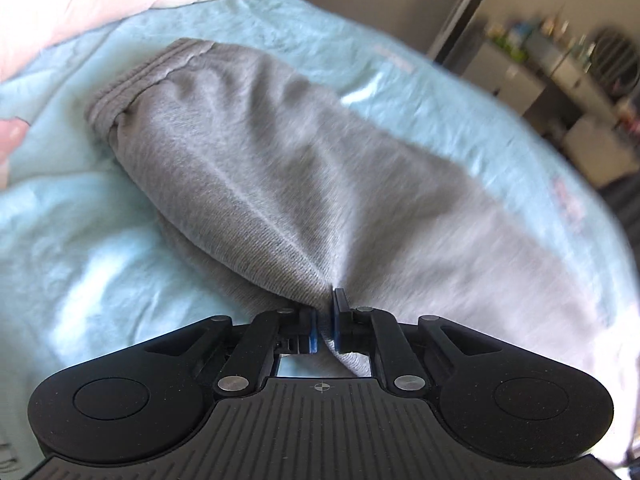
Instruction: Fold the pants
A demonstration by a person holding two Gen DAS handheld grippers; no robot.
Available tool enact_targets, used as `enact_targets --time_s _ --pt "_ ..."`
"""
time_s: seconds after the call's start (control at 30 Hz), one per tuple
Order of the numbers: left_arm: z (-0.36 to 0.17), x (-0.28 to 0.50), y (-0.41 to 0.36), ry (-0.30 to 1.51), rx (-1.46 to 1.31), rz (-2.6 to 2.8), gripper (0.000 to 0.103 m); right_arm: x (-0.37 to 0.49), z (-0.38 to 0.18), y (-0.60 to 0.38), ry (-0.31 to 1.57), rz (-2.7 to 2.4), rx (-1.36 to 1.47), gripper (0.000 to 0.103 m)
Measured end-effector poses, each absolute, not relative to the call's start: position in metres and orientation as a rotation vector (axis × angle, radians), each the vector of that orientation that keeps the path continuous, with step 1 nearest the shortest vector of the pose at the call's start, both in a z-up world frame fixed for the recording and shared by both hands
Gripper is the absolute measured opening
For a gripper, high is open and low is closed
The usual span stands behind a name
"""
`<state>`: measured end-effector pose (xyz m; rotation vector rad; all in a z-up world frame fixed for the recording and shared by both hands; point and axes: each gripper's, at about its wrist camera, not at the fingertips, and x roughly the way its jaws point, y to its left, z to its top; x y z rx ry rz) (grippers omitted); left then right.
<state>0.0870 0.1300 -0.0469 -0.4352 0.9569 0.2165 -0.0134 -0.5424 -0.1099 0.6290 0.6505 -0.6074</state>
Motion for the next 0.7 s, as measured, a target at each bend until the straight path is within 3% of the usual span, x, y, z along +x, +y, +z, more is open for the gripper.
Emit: enact_targets --time_s 0.07,0.13,0.2,0.27,0.37,0.53,0.7 --pt "-0.040 0.085 0.120 0.944 -0.377 0.242 0.019 -0.023 -0.104 -0.546 0.610 -0.618 0.667 0.015" --pt "-0.027 0.078 0.113 0.903 -0.329 0.276 0.030 -0.032 -0.100 -0.552 0.583 -0.632 0.690 0.031" --pt "-0.012 0.075 0.106 0.848 -0.300 0.277 0.040 -0.040 -0.101 -0.557 0.576 -0.629 0.706 0.037" --pt "0.003 0.076 0.099 0.776 -0.267 0.258 0.047 -0.044 -0.106 -0.560 0.586 -0.610 0.737 0.039" --pt "0.014 0.096 0.091 0.686 -0.197 0.199 0.074 -0.049 -0.116 -0.558 0.576 -0.581 0.796 0.040" --pt "-0.017 0.161 0.079 0.760 -0.192 0.086 0.076 -0.051 -0.124 -0.557 0.522 -0.551 0.925 0.041" --pt "-0.082 0.191 0.082 0.882 -0.163 0.186 0.077 -0.047 -0.122 -0.560 0.522 -0.548 0.968 0.041"
